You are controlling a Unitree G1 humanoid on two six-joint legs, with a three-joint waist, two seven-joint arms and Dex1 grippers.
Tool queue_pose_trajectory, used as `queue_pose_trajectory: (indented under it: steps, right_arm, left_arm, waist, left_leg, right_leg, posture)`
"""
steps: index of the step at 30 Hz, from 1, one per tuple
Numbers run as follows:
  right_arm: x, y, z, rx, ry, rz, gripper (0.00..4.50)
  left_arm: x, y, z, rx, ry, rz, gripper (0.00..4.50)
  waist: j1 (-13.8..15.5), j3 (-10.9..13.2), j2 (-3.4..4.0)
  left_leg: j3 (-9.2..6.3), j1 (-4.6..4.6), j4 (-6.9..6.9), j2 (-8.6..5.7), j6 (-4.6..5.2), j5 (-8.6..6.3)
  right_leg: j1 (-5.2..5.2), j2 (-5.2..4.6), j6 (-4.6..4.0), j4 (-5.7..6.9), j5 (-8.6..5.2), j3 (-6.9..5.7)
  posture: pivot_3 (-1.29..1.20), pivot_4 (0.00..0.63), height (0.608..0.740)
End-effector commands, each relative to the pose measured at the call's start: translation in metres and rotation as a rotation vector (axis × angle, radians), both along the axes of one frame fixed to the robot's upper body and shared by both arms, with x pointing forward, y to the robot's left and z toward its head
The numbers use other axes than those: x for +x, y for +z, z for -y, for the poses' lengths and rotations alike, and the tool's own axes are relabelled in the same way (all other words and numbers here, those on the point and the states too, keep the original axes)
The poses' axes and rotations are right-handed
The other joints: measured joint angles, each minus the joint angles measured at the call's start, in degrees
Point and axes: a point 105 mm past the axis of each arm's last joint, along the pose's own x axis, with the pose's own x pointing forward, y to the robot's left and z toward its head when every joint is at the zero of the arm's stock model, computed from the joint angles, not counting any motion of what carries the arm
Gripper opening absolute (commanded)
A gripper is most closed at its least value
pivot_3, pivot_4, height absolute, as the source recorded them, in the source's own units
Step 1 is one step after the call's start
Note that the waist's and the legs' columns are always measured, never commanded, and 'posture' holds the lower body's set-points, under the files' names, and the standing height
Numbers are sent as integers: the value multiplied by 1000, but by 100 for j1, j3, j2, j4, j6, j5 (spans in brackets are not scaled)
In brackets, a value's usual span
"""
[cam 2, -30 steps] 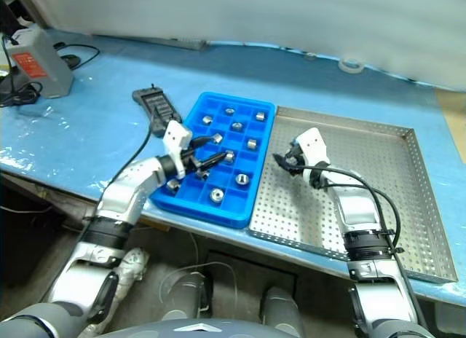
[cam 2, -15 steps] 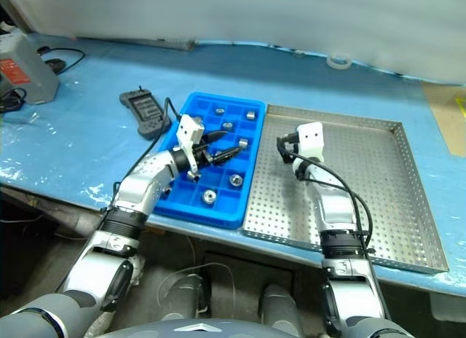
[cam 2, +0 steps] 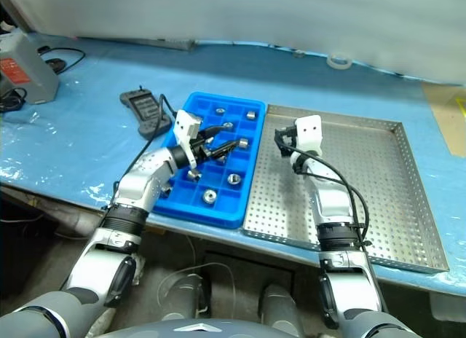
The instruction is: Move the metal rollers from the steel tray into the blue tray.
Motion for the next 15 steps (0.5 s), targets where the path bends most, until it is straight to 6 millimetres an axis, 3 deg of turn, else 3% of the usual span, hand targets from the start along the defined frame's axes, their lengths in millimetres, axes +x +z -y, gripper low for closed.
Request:
queue_pose_trajectory:
  steps: [1,7,15]
  right_arm:
    - [-4,13,1,-10,0,54,3200]
    - [-8,16,3,-1,-12,61,3200]
    - [-17,10,8,-2,-20,41,3200]
  left_arm:
    - [-2,10,2,-33,-10,40,4071]
    - [2,12,1,-12,-22,44,4071]
    - [14,17,-16,-7,19,55,4071]
  waist:
    - [1,0,0]
    - [-19,1,1]
    - [-35,1,1]
  left_leg:
    - [0,0,-1,0,0,0]
    - [0,0,0,1,0,0]
    - [1,7,-1,1,0,0]
  right_leg:
    - [0,0,0,0,0,0]
    - [0,0,0,-2,0,0]
    - [2,0,0,-6,0,2]
  posture:
    - [-47,150,740]
    - [-83,150,740]
    - [-106,150,740]
